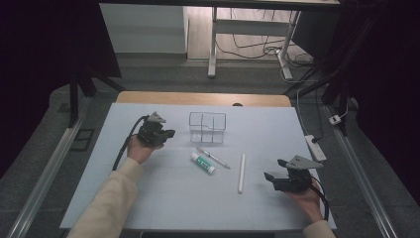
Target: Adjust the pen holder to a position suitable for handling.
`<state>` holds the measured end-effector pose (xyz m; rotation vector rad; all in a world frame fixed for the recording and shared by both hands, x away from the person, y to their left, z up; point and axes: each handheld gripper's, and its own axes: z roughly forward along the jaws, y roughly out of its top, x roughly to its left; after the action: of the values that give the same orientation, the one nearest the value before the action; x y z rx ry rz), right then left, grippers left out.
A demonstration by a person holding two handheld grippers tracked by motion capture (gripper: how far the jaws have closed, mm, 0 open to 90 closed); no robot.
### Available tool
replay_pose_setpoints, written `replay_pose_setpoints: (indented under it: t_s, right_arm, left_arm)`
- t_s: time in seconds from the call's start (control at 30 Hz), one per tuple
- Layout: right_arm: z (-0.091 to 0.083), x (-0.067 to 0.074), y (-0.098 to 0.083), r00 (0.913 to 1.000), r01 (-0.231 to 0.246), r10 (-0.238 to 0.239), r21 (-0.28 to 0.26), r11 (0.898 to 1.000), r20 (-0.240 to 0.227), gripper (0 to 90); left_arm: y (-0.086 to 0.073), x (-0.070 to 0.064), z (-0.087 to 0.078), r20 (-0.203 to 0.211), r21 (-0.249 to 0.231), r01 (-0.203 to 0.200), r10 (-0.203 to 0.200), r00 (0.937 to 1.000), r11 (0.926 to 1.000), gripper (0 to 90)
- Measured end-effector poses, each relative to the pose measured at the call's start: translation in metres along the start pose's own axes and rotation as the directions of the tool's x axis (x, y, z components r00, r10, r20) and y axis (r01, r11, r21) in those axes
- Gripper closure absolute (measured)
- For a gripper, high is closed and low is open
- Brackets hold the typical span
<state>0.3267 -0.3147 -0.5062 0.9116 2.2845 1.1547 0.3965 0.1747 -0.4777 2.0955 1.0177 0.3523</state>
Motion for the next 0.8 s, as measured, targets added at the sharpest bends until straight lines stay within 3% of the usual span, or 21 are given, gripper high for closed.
replay_pose_setpoints:
  t_s: [0.13,0.23,0.33,0.57,0.8]
  right_arm:
    - [0.0,0.0,0.001,1.0,0.0,0.0,-0.002,1.0,-0.004,23.2]
    - [0.0,0.0,0.0,1.0,-0.002,0.002,-0.003,1.0,-0.004,23.2]
    - [0.0,0.0,0.0,1.0,-0.002,0.002,-0.004,1.0,-0.003,23.2]
    - [-0.001,0.0,0.001,1.0,0.0,0.0,-0.01,1.0,-0.005,23.3]
    - [-0.003,-0.002,0.002,1.0,0.004,-0.004,-0.01,1.0,-0.009,24.1]
  left_arm:
    - [-0.011,-0.007,-0.013,0.012,-0.028,-0.015,0.015,0.9998,0.9995,72.9]
    - [-0.016,-0.015,-0.022,0.007,-0.025,-0.037,0.037,0.9993,0.999,59.6]
    - [-0.022,-0.023,-0.031,0.025,-0.038,-0.042,0.043,0.9987,0.9984,52.0]
    - [-0.045,-0.042,-0.051,0.002,-0.031,-0.086,0.086,0.9963,0.9958,42.2]
    - [-0.074,-0.048,-0.07,-0.006,-0.059,-0.053,0.053,0.9986,0.9968,40.1]
